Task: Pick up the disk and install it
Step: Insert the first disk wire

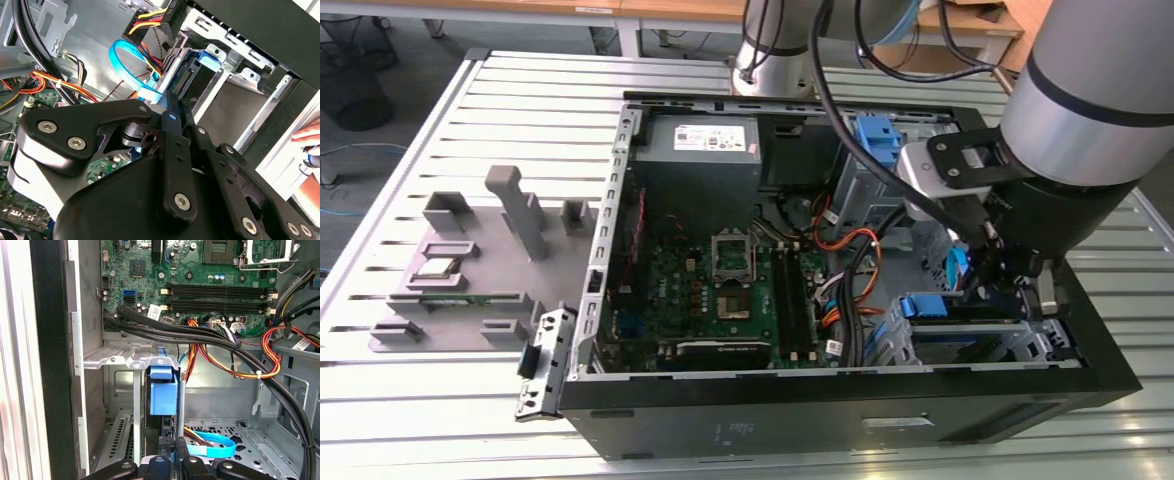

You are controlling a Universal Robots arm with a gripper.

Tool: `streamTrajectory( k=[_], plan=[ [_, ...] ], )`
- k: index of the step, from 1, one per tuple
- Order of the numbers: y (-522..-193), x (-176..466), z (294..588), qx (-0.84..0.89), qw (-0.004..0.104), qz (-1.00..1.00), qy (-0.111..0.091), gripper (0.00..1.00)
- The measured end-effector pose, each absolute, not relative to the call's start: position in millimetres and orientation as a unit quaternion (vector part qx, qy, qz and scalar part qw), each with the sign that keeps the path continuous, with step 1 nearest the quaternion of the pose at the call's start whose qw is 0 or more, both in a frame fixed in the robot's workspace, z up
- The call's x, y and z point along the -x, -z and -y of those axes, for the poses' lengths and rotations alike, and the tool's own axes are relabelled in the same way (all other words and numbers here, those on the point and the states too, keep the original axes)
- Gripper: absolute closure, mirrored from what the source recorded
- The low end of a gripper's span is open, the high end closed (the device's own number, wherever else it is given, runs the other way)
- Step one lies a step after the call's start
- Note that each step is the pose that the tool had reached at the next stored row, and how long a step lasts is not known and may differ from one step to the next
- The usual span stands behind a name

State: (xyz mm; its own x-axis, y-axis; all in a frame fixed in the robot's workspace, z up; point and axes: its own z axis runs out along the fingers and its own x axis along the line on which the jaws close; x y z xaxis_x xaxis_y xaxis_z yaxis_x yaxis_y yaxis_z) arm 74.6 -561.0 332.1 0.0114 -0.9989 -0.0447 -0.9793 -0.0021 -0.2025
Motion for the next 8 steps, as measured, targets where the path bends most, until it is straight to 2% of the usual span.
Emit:
streamTrajectory(
  k=[8],
  plan=[
    [-330.3,-74.3,561.0,0.706,0.089,-0.701,0.057,0.84]
  ],
)
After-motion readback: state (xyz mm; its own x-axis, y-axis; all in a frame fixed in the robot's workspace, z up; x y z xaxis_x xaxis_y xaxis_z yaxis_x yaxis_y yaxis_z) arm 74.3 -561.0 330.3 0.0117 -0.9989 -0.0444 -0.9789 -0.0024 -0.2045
